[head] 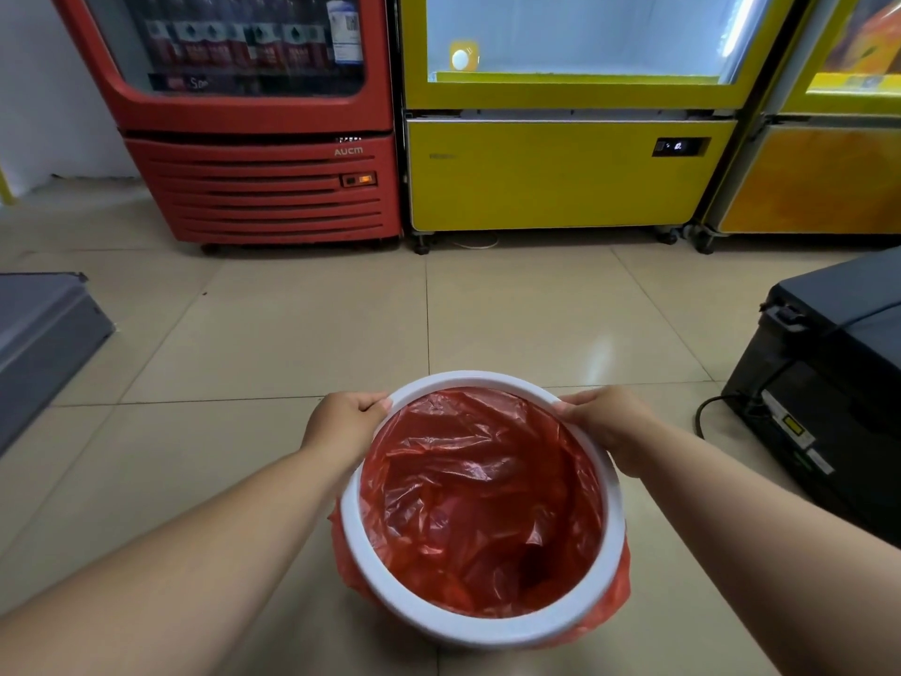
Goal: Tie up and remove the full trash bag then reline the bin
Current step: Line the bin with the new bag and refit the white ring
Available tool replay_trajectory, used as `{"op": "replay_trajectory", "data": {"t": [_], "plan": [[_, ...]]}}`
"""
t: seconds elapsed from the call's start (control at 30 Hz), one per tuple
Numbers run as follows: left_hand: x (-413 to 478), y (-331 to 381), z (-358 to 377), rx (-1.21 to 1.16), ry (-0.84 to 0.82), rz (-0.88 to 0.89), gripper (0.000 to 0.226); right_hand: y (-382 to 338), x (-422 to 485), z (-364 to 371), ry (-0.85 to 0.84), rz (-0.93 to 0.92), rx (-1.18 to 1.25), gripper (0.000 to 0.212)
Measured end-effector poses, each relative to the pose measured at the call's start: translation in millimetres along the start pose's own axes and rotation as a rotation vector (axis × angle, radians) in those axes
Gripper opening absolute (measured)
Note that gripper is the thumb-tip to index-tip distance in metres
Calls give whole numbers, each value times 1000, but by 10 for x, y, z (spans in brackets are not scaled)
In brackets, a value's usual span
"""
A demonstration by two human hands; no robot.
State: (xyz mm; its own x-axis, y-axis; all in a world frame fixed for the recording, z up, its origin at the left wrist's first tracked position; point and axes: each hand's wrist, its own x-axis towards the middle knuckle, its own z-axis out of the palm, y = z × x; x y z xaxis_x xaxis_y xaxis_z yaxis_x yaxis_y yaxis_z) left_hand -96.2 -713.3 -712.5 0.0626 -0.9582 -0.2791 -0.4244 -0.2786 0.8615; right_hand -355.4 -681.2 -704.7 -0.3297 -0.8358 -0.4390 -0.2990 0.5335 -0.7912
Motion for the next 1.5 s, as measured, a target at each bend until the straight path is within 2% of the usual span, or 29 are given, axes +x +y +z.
{"op": "replay_trajectory", "data": {"t": [0.13, 0.33, 0.4, 0.53, 0.7, 0.97, 1.2, 1.3, 1.43, 1.5], "plan": [[-9, -93, 5, -38, -3, -35, 19, 39, 26, 46, -10, 3, 54, 10], [-47, -122, 60, -40, 80, 7, 25, 95, 13, 81, 9, -38, 90, 13], [-49, -125, 45, -48, 47, -24, 22, 115, 3, 69, 0, -43, 69, 16], [-24, -113, -55, -109, -58, -170, 26, 167, -27, -92, -42, 50, 35, 37], [-18, -126, -102, -189, -115, -239, 28, 183, -23, -125, -74, 51, 39, 31], [10, -108, -72, -183, -74, -225, 27, 225, -19, -28, 4, 36, 33, 28], [-146, -151, -82, 17, -10, -94, 40, 251, -182, -30, 126, -76, -161, 39], [-238, -215, -208, 78, -87, -74, 37, 314, -307, -87, 129, -82, -198, 39], [-406, -278, -381, 75, -302, -176, 22, 383, -531, -157, -30, 10, -167, 40], [-492, -297, -439, 81, -369, -238, 23, 406, -624, -187, -123, 88, -141, 40]]}}
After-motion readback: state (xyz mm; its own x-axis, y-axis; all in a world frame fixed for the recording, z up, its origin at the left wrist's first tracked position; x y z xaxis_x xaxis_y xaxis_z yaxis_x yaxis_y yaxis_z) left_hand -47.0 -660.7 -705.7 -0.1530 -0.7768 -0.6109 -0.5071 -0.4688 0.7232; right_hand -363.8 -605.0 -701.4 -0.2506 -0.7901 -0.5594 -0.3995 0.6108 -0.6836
